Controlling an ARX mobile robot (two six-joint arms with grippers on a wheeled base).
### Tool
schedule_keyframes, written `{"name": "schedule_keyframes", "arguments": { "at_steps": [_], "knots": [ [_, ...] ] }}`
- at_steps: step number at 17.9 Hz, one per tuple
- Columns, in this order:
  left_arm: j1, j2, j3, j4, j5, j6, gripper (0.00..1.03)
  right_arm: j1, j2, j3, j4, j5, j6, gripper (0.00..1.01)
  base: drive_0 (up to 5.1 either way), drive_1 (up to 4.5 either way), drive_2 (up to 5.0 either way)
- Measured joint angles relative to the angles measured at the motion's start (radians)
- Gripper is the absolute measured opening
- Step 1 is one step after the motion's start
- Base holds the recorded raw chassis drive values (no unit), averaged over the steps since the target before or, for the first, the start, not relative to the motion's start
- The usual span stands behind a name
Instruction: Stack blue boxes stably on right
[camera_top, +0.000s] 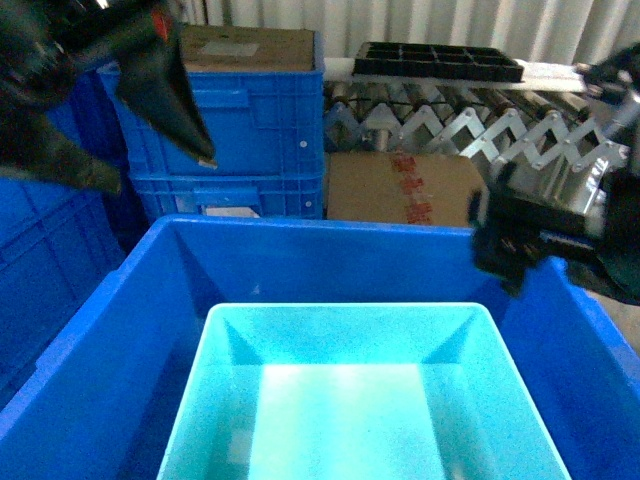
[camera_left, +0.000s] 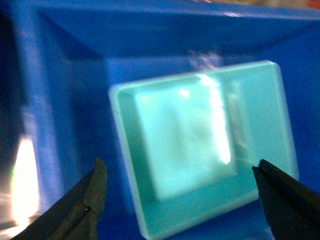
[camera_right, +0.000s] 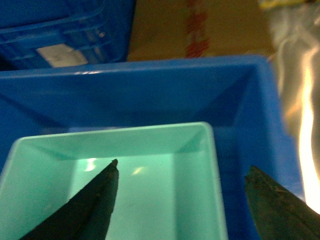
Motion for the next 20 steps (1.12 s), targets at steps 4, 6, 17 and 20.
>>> {"name": "schedule_keyframes", "arguments": {
  "at_steps": [4, 6, 17, 20],
  "knots": [
    [0.054, -0.388, -0.735, 1.239, -0.381, 0.114, 0.39, -0.118, -0.237, -0.383, 0.754, 0.064, -0.329, 0.32, 0.0, 0.00, 0.0],
    [0.068, -0.447, -0.935, 1.447, -0.354, 0.121, 0.14, -0.162, -0.318, -0.482, 0.715, 0.016, -0.356, 0.07, 0.0, 0.00, 0.0],
    [0.165, -0.931, -1.289, 1.326, -0.259, 0.121, 0.02, -0.343, -0.878, -0.686, 0.378, -0.156, -0.370, 0.02, 0.0, 0.00, 0.0],
    [0.165, -1.017, -1.344, 1.294, -0.258, 0.121, 0.02, -0.343, -1.022, -0.687, 0.241, -0.155, -0.370, 0.02, 0.0, 0.00, 0.0]
  ]
}}
